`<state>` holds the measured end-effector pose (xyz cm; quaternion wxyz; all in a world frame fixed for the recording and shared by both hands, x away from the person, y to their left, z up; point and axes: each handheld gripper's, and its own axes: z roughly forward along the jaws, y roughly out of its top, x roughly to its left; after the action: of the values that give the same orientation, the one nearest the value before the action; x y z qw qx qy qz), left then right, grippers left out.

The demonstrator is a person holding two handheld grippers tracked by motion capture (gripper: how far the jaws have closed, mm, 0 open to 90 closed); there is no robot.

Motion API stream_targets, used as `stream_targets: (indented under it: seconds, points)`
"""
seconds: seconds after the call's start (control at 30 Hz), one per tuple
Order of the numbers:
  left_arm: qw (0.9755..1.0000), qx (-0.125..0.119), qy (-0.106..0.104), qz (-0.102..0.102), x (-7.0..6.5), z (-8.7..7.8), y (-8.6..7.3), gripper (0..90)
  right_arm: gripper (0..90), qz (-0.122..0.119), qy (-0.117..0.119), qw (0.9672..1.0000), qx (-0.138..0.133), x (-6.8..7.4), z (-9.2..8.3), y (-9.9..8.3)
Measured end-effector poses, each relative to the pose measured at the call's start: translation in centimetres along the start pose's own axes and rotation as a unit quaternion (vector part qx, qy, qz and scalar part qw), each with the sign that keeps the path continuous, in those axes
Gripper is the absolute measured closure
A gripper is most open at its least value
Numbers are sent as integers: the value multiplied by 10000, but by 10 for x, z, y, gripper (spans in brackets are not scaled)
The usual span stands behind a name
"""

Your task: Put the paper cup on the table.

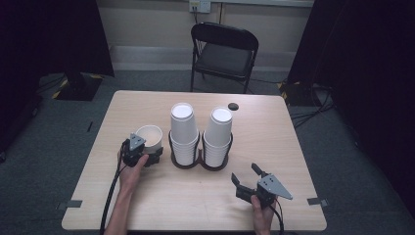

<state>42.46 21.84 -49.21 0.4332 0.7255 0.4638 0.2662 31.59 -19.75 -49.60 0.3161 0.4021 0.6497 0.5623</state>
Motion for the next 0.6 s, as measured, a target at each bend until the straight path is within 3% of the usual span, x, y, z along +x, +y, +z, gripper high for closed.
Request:
stream_targets:
  seconds: [0.37,0.6]
  points:
    - [10000,-7,28,-1,0,-9,-8,155,148,14,-8,10000,-4,0,0,0]
    - [9999,-57,-10,-132,-4,-21,-12,154,148,12,-8,10000,6,0,0,0]
